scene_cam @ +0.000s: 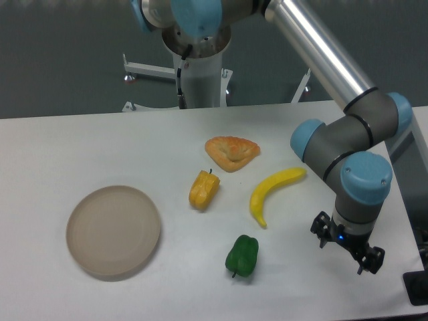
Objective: Pick up the green pepper from the table
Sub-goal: 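Move the open gripper over toward the green bell pepper, then lower the gripper onto the green pepper and close on it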
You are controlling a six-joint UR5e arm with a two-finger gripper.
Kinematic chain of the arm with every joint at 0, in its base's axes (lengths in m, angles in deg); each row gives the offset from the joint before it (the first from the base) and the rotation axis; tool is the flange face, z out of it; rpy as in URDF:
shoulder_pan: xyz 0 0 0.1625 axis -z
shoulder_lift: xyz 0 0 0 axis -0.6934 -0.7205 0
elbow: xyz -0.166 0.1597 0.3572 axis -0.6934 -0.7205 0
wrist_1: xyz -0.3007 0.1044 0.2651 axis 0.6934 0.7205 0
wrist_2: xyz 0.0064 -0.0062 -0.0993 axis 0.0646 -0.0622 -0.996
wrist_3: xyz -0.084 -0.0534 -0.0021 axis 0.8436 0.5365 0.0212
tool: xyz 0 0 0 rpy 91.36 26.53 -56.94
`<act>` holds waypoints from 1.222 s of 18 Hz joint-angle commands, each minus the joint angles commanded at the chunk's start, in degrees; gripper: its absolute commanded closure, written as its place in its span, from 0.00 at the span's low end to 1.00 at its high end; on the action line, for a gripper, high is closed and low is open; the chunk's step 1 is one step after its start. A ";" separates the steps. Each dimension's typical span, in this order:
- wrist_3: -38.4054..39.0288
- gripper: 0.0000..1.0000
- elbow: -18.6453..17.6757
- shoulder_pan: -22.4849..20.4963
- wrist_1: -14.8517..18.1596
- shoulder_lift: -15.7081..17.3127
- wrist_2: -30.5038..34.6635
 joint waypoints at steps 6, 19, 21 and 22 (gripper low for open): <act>11.75 0.00 -3.59 0.09 0.97 2.72 -7.97; 31.82 0.00 -15.28 6.32 -0.88 7.47 -13.36; 31.82 0.00 -17.56 6.50 -2.89 8.17 -13.36; 31.90 0.00 -18.62 6.59 -4.38 8.52 -13.36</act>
